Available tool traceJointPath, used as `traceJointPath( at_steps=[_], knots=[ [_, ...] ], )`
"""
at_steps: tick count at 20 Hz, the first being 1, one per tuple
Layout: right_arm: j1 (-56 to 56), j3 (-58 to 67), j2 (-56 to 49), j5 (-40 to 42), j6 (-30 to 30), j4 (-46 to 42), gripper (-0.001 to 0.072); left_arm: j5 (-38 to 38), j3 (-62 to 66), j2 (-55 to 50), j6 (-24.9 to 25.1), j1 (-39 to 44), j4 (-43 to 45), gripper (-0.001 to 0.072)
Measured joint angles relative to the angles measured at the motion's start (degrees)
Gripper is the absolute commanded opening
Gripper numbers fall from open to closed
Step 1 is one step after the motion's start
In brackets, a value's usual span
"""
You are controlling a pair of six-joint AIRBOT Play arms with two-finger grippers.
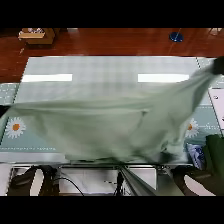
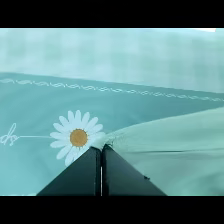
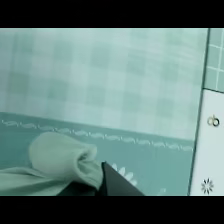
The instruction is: Fold the shirts.
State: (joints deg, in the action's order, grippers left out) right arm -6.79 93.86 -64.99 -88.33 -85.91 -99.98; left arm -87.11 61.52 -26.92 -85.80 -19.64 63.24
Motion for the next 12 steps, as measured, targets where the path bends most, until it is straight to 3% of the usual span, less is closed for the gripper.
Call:
traceJointPath(
  at_steps=[7, 12],
  knots=[
    [0.00, -2.01, -19.04, 26.05, -0.94, 3.96, 0.0025, 28.37, -17.97, -11.72, 9.84, 0.26, -6.64, 0.0017],
    [0.00, -2.16, -26.45, 33.81, -2.99, 7.45, 0.0027, 41.35, -20.13, -25.22, 15.76, 4.15, -10.84, 0.0018]
  ],
)
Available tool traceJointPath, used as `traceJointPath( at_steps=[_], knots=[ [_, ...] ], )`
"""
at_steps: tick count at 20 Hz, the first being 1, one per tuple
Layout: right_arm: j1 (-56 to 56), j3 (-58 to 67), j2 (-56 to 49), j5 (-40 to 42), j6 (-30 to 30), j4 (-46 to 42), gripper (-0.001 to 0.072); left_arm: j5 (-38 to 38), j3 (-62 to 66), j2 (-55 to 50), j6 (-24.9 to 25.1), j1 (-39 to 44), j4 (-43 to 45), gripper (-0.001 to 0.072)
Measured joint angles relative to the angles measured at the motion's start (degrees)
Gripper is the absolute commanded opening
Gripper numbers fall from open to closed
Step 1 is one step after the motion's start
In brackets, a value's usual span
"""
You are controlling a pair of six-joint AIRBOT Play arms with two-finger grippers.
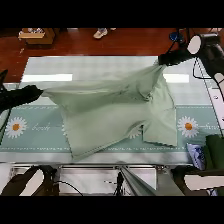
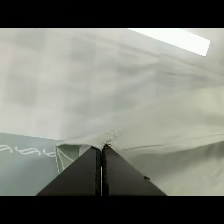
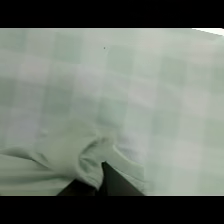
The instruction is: Fold the shirts.
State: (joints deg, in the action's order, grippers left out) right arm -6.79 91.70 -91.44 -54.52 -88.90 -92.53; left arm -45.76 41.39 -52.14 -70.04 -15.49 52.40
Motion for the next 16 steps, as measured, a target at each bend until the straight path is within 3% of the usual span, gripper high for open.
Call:
traceJointPath(
  at_steps=[1, 2, 3, 5, 6, 7, 9, 10, 12, 16],
  knots=[
    [0.00, -0.04, -0.90, 0.26, -0.15, 0.63, 0.0031, 1.60, -0.15, -2.60, 0.39, 0.94, -0.35, 0.0023],
    [0.00, -0.04, -1.55, 0.66, -0.31, 1.27, 0.0062, 2.64, -0.24, -5.03, 0.76, 1.86, -0.68, 0.0076],
    [0.00, -0.04, -1.95, 0.72, -0.48, 1.55, 0.0164, 3.23, -0.35, -7.23, 1.11, 2.62, -0.85, 0.0193],
    [0.00, -0.04, -1.92, -0.13, -0.42, 1.84, 0.0327, 2.67, -0.09, -9.90, 1.38, 3.17, -1.05, 0.0230],
    [0.00, -0.04, -1.25, -1.01, 0.24, 1.16, 0.0435, 1.49, 0.52, -10.62, 1.57, 2.91, -0.63, 0.0348],
    [0.00, -0.04, -0.33, -2.32, 0.92, -0.09, 0.0489, -0.96, 1.64, -11.08, 1.64, 2.12, -0.35, 0.0423],
    [0.46, -0.04, 2.49, -6.14, 2.14, -3.58, 0.0523, -8.68, 4.46, -11.63, 1.75, -0.63, 1.01, 0.0564],
    [1.05, -0.02, 3.87, -8.15, 2.45, -5.07, 0.0562, -13.25, 5.60, -11.74, 1.75, -2.25, 1.20, 0.0564],
    [3.08, -0.02, 6.01, -12.90, 3.04, -7.93, 0.0561, -23.91, 6.27, -11.19, 1.79, -5.84, 2.12, 0.0563],
    [10.88, -0.90, 7.89, -19.69, 3.28, -9.40, 0.0560, -34.36, -0.59, -5.01, 1.11, -10.62, 2.69, 0.0563]
  ],
)
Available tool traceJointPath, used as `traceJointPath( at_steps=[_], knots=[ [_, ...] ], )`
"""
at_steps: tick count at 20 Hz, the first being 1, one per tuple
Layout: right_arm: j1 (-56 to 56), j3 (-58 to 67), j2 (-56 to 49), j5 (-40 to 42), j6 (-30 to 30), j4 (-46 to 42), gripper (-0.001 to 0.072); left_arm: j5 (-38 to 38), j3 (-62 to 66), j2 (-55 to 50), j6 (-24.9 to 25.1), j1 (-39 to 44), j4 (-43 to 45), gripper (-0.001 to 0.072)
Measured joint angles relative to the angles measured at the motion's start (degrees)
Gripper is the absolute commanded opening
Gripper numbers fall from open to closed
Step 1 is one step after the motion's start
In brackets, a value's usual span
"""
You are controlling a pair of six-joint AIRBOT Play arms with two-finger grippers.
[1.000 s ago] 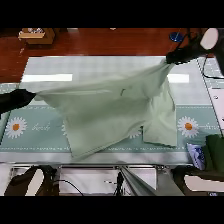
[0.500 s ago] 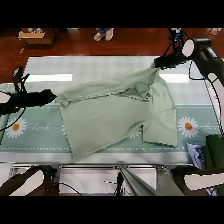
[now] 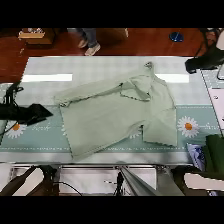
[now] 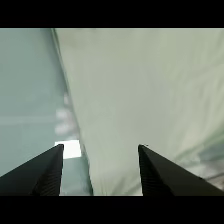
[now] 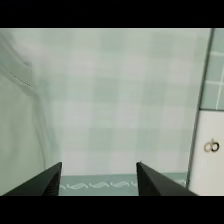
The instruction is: Fold the shirts.
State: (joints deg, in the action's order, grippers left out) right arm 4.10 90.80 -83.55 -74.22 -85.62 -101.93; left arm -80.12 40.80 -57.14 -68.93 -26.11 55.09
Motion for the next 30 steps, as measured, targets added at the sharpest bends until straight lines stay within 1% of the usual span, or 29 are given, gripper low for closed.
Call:
traceJointPath(
  at_steps=[2, 5, 10, 14, 19, 24, 25, 26, 27, 28, 29, 30],
  knots=[
    [4.74, -1.53, 0.28, -1.42, 0.17, 2.89, 0.0560, -4.20, -6.08, 4.31, -0.52, -0.74, -0.83, 0.0564],
    [10.82, -4.44, 0.52, -2.47, 0.94, 7.39, 0.0554, -7.58, -13.60, 8.26, -1.55, -0.37, -1.79, 0.0563],
    [16.90, -10.25, 0.63, -2.10, 1.86, 11.15, 0.0553, -7.43, -18.45, 9.46, -4.55, 1.77, -1.44, 0.0562],
    [18.71, -14.32, 0.63, -0.81, 2.12, 12.41, 0.0553, -5.20, -19.30, 5.84, -6.62, 5.05, 0.04, 0.0558],
    [19.28, -16.72, 0.63, 0.70, 2.75, 12.81, 0.0553, -1.29, -19.56, -2.40, -7.93, 12.26, 0.63, 0.0557],
    [19.39, -17.25, 0.63, 1.73, 2.97, 12.87, 0.0553, 3.85, -19.58, -9.60, -8.81, 20.63, -3.19, 0.0551],
    [19.39, -17.25, 0.63, 1.73, 3.02, 13.00, 0.0553, 4.68, -19.52, -11.02, -9.20, 22.12, -4.33, 0.0486],
    [19.41, -17.29, 0.63, 1.70, 3.10, 13.25, 0.0553, 5.57, -19.52, -12.35, -9.42, 23.21, -4.85, 0.0302],
    [19.39, -17.31, 0.63, 1.64, 3.10, 13.31, 0.0553, 6.60, -19.52, -13.77, -9.57, 24.02, -4.81, 0.0155],
    [19.39, -17.29, 0.63, 1.64, 3.10, 13.35, 0.0553, 7.23, -19.52, -14.93, -9.51, 24.55, -4.90, 0.0076],
    [19.41, -17.31, 0.63, 1.51, 3.10, 13.51, 0.0553, 7.52, -19.52, -15.87, -9.05, 24.94, -5.25, 0.0020],
    [19.39, -17.31, 0.63, 1.42, 3.10, 13.70, 0.0553, 7.48, -19.50, -16.50, -8.28, 25.20, -5.55, 0.0019]
  ],
)
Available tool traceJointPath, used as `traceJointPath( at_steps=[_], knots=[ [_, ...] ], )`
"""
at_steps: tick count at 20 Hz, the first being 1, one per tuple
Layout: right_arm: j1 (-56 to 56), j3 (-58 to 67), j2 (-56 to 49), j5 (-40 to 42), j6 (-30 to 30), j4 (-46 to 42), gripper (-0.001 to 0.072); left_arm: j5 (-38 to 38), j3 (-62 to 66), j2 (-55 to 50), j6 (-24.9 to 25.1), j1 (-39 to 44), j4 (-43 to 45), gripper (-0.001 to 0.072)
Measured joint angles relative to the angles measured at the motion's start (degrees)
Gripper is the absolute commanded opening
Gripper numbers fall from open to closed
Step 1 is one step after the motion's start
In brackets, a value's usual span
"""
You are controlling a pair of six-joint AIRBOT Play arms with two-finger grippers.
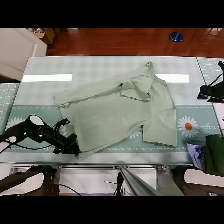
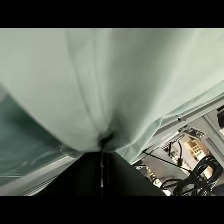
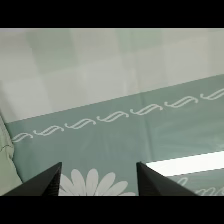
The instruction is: Fold the shirts.
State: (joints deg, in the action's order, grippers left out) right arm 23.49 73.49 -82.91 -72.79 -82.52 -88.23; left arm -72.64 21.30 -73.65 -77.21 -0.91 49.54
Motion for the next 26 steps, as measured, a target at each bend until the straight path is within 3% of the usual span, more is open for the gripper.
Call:
traceJointPath(
  at_steps=[4, 9, 10, 20, 21, 22, 23, 26],
  knots=[
    [1.18, -0.48, -0.17, -0.33, 1.53, 2.73, 0.0541, -0.07, 0.00, -0.72, 4.46, 0.39, -0.96, 0.0018],
    [6.32, -4.24, -0.96, -1.46, 7.87, 16.35, 0.0575, 3.06, 0.00, 2.54, 8.41, 0.50, -4.48, 0.0019],
    [7.02, -5.18, -1.07, -1.31, 8.87, 18.47, 0.0603, 3.34, 0.00, 3.34, 8.83, 0.50, -5.27, 0.0019],
    [3.89, -11.78, -7.87, 1.77, 12.90, 31.36, 0.0578, 1.55, 0.79, 7.41, 10.03, 0.50, -9.68, 0.0019],
    [2.67, -11.89, -8.61, 2.08, 12.37, 32.11, 0.0430, 1.49, 0.81, 7.45, 10.08, 0.48, -9.99, 0.0019],
    [1.25, -12.02, -9.49, 3.08, 11.74, 32.28, 0.0185, 1.31, 0.81, 7.52, 10.21, 0.50, -10.16, 0.0019],
    [0.00, -12.11, -10.23, 4.42, 10.91, 31.80, 0.0028, 1.22, 0.90, 7.54, 10.60, 0.50, -10.67, 0.0018],
    [-2.86, -11.76, -10.47, 6.21, 9.77, 32.04, 0.0027, 0.24, 3.30, 8.33, 11.58, 0.50, -12.04, 0.0017]
  ],
)
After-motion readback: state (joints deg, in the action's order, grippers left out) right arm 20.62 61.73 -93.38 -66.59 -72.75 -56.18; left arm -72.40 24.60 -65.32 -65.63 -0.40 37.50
